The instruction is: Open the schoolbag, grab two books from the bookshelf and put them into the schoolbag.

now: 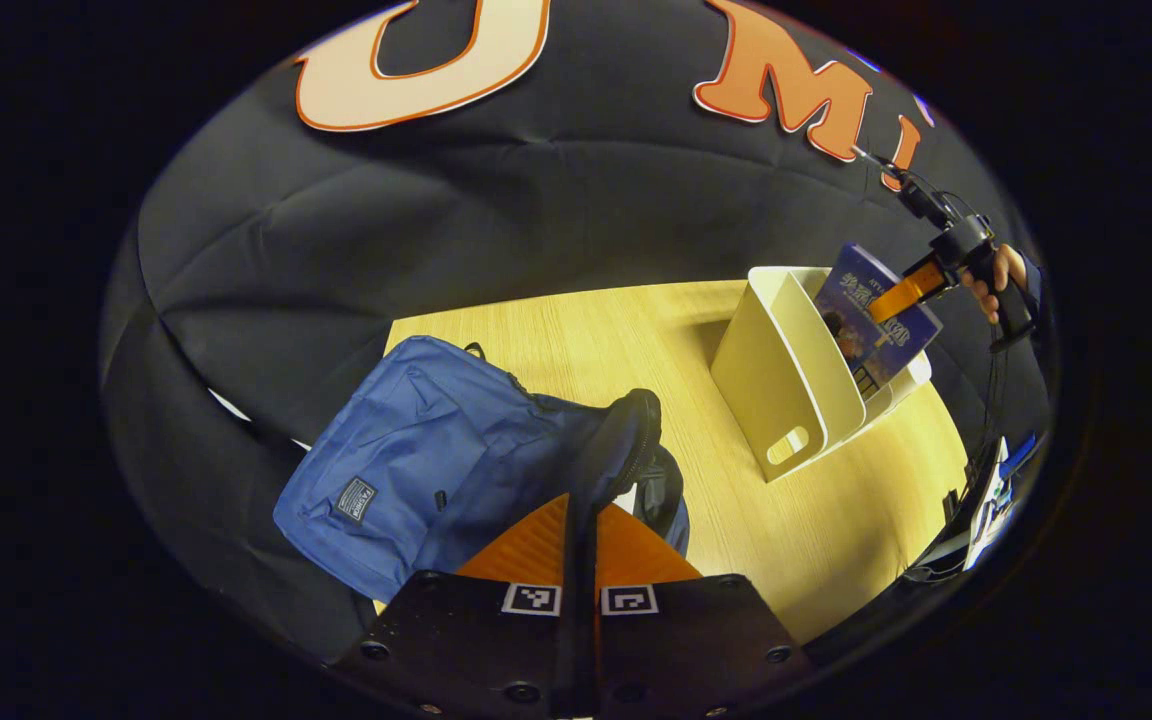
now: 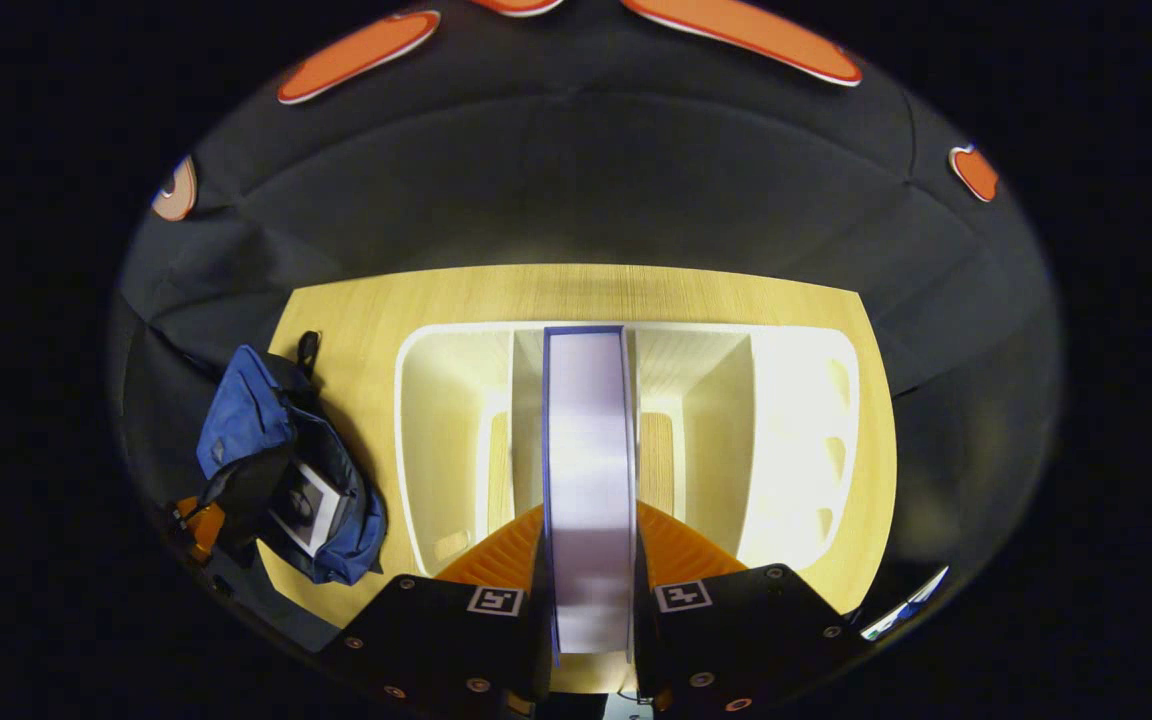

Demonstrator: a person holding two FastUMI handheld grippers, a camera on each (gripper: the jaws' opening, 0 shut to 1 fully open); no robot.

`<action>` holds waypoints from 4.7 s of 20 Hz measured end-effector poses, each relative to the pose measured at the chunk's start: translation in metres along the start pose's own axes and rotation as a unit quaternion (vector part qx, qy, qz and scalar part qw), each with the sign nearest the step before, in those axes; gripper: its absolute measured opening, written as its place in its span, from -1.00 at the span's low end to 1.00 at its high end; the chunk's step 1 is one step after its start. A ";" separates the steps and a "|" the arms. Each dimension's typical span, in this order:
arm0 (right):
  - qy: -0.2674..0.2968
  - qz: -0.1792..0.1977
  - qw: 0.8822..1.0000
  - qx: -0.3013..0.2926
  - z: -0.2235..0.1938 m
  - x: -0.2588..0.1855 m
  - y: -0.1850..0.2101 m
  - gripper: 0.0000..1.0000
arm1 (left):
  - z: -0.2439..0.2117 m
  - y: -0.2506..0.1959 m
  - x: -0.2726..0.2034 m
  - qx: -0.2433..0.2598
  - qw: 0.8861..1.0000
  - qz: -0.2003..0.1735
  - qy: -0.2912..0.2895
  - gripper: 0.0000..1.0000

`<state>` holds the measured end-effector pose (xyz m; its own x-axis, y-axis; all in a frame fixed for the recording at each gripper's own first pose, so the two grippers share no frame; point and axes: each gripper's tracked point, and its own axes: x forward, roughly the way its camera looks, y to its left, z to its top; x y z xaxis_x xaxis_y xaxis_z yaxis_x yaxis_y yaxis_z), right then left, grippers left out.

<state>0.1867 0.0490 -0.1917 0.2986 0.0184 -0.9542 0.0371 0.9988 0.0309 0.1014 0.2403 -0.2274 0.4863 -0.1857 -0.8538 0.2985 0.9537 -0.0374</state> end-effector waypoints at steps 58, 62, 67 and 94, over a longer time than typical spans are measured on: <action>-0.093 0.378 0.834 0.391 -0.112 0.062 0.378 -0.39 | 0.020 -0.011 -0.001 0.061 0.998 -0.009 0.011 -0.99; -0.066 0.399 0.830 0.385 -0.114 0.079 0.404 -0.36 | 0.015 -0.018 0.003 0.062 0.998 -0.020 0.019 -0.99; -0.030 0.365 0.849 0.380 -0.126 0.103 0.405 0.15 | 0.006 -0.011 0.006 0.052 0.998 -0.019 0.029 -0.99; -0.266 0.176 0.922 0.221 -0.090 -0.059 0.090 0.92 | -0.025 -0.034 0.015 0.068 0.994 0.089 0.014 -0.96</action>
<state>0.0869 0.1416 -0.1595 0.7872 0.1960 -0.5847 0.1987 0.8169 0.5415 0.0780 0.2113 -0.2518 0.5185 -0.0084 -0.8551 0.3190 0.9297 0.1843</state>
